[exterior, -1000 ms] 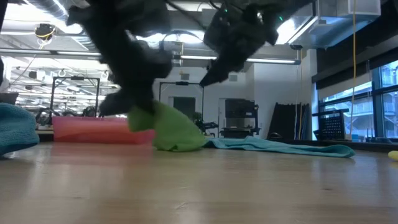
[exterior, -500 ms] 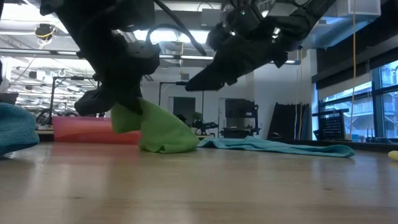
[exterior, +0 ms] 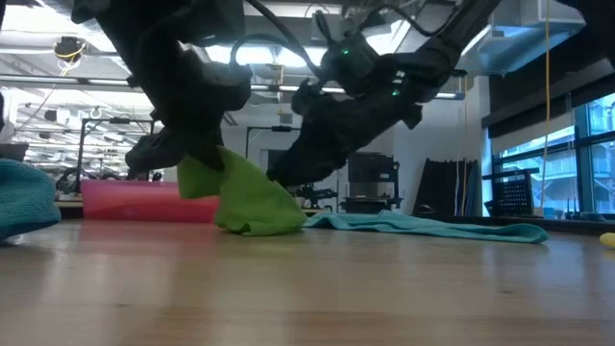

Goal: Roll microfiber towels into tight, uniform cylinder then place into a basket
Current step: Roll the green microfiber towel

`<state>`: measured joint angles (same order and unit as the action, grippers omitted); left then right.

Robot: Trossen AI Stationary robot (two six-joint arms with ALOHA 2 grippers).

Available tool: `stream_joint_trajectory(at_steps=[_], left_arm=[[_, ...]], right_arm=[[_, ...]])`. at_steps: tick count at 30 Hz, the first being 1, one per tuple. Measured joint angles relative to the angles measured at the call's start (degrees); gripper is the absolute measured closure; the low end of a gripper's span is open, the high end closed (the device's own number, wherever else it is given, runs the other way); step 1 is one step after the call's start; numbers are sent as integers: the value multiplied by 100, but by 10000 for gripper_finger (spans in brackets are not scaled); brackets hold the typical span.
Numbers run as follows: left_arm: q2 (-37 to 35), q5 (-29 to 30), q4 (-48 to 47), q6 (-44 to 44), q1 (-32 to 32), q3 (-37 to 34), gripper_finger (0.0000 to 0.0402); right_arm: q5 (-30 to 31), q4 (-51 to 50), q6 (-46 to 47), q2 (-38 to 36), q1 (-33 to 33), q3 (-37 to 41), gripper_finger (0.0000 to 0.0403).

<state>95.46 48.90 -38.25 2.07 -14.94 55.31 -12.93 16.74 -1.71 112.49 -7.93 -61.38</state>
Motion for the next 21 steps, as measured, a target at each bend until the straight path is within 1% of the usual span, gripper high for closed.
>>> stream_joint_trajectory(at_steps=[4, 8, 11, 16, 21], left_arm=[[0, -35, -12, 2, 88, 0, 402], [0, -48, -16, 7, 123, 0, 402], [-80, -61, -27, 13, 128, 0, 402], [-359, -63, -22, 13, 133, -2, 402], [-642, -141, 58, 4, 145, -2, 402]], right_arm=[[22, -46, 166, 230, 15, -293, 21], [320, -283, 269, 331, 56, -426, 21], [671, -359, 273, 332, 149, -421, 21], [1427, -522, 277, 332, 365, -413, 22], [2149, -430, 326, 332, 584, -413, 48]])
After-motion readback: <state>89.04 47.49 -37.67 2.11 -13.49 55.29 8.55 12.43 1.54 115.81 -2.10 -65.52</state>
